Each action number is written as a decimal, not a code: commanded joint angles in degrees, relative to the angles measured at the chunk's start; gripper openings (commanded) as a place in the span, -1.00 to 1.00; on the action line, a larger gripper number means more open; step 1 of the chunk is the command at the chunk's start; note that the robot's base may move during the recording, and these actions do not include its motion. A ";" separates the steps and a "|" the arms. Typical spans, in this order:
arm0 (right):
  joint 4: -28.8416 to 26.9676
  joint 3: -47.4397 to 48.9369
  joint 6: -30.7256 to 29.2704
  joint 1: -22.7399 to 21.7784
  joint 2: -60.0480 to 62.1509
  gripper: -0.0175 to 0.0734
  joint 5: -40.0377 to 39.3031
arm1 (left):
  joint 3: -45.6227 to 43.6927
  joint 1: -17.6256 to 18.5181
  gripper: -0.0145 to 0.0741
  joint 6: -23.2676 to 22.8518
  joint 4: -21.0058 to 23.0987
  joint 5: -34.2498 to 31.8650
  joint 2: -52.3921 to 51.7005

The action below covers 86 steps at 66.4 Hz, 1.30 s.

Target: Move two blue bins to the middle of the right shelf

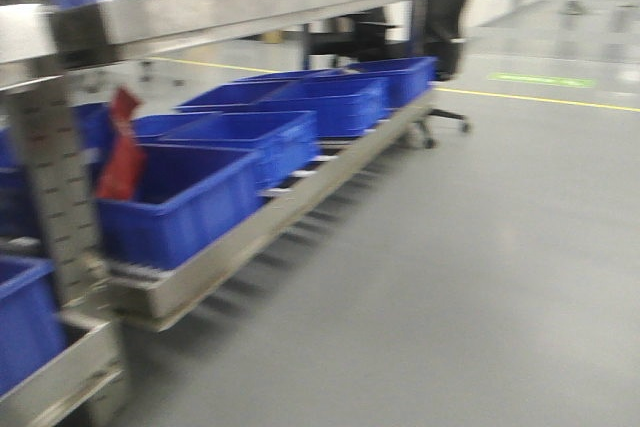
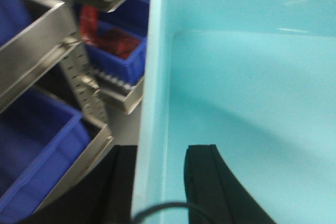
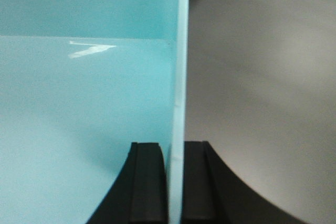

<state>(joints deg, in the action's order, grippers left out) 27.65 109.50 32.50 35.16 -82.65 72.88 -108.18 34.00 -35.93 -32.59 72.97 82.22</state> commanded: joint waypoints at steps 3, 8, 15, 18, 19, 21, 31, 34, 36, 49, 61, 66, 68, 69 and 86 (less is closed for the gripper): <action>3.99 0.83 -0.45 -0.15 0.63 -0.98 -2.92 | -0.83 0.54 -0.92 1.44 -1.52 -3.00 -1.28; 3.99 0.83 -0.45 -0.15 0.63 -0.98 -2.92 | -0.83 0.54 -0.92 1.44 -1.52 -3.00 -1.28; 3.99 0.83 -0.45 -0.15 0.63 -0.98 -2.92 | -0.83 0.54 -0.92 1.44 -1.52 -3.00 -1.28; 3.99 0.83 -0.45 -0.15 0.63 -0.98 -2.92 | -0.83 0.54 -0.92 1.44 -1.52 -3.00 -1.28; 3.99 0.83 -0.45 -0.15 0.63 -0.98 -2.92 | -0.83 0.54 -0.92 1.44 -1.52 -3.00 -1.28; 3.99 0.83 -0.45 -0.15 0.63 -0.98 -2.92 | -0.83 0.54 -0.92 1.44 -1.52 -3.00 -1.28; 3.99 0.83 -0.45 -0.15 0.63 -0.98 -2.92 | -0.83 0.54 -0.92 1.44 -1.52 -3.00 -1.28; 3.99 0.83 -0.45 -0.15 0.63 -0.98 -2.92 | -0.83 0.54 -0.92 1.44 -1.52 -3.00 -1.28; 3.99 0.83 -0.45 -0.15 0.63 -0.98 -2.92 | -0.83 0.54 -0.92 1.44 -1.52 -3.00 -1.28; 3.99 0.83 -0.45 -0.15 0.63 -0.98 -2.92 | -0.83 0.54 -0.92 1.44 -1.52 -3.00 -1.28; 3.99 0.83 -0.45 -0.15 0.63 -0.98 -2.92 | -0.83 0.54 -0.92 1.44 -1.52 -3.00 -1.28; 3.99 0.83 -0.45 -0.15 0.63 -0.98 -2.92 | -0.83 0.54 -0.92 1.44 -1.52 -3.00 -1.28; 3.99 0.83 -0.45 -0.15 0.63 -0.98 -2.92 | -0.83 0.54 -0.92 1.44 -1.52 -3.00 -1.28; 3.99 0.83 -0.45 -0.15 0.63 -0.98 -2.92 | -0.83 0.54 -0.92 1.44 -1.52 -3.00 -1.28; 3.99 0.83 -0.45 -0.15 0.63 -0.98 -2.92 | -0.83 0.54 -0.92 1.44 -1.52 -3.00 -1.28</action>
<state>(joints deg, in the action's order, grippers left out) 27.76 109.50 32.50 35.16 -82.65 72.88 -108.18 34.00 -36.05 -32.59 72.97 82.22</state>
